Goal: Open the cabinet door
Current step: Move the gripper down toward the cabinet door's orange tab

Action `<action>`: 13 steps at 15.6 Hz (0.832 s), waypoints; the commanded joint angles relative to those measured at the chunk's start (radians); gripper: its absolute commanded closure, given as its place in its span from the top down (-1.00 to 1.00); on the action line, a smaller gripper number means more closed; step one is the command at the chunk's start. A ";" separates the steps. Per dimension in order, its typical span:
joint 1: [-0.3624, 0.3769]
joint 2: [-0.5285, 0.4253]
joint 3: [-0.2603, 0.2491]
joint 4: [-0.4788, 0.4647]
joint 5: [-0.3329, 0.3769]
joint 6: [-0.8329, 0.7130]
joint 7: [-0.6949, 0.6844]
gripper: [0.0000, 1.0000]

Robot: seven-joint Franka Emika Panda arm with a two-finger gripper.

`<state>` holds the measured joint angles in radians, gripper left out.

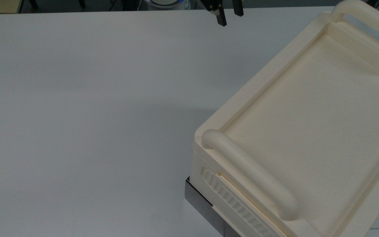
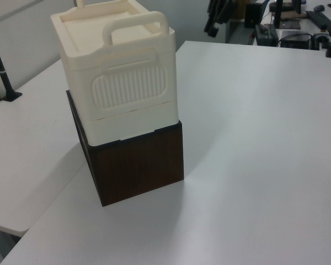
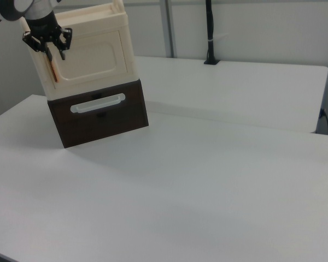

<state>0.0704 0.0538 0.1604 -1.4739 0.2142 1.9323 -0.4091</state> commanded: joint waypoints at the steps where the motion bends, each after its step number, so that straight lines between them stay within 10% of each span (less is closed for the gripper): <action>1: 0.020 0.023 0.019 -0.003 0.010 0.077 0.010 -0.39; 13: 0.068 0.086 0.067 -0.003 -0.030 0.218 0.023 -0.37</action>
<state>0.1157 0.1269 0.2267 -1.4741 0.2073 2.1071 -0.4083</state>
